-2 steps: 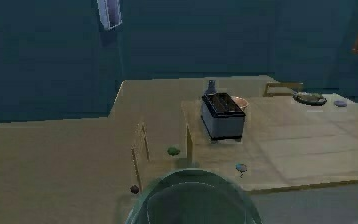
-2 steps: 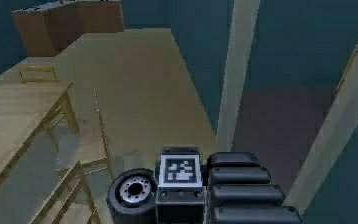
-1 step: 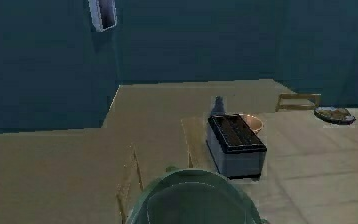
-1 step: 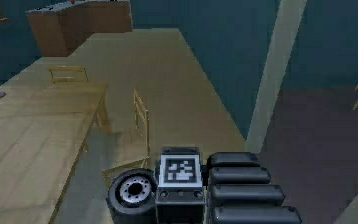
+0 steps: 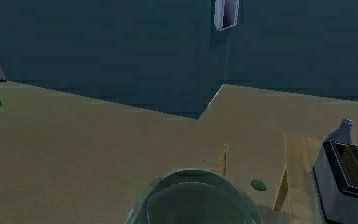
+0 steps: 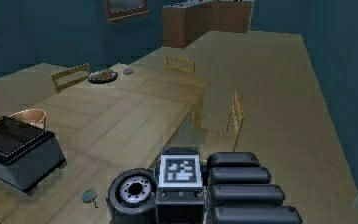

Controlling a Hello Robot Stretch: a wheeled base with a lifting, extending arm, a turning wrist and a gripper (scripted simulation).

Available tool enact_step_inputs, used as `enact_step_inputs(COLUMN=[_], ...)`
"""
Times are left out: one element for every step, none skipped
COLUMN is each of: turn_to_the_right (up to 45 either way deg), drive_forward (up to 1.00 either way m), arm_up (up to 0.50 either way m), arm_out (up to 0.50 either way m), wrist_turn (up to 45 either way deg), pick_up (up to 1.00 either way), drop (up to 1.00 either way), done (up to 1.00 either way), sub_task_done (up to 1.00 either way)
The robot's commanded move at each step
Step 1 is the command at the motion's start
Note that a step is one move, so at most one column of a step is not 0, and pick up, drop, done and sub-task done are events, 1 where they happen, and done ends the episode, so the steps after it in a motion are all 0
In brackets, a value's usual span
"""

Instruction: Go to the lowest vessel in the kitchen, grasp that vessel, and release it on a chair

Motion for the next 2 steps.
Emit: enact_step_inputs(turn_to_the_right=[0.0,0.0], drive_forward=[0.0,0.0], arm_up=[0.0,0.0], arm_out=[0.26,0.0], wrist_turn=[0.0,45.0], pick_up=[0.0,0.0], drop=[0.0,0.0], done=[0.0,0.0], sub_task_done=[0.0,0.0])
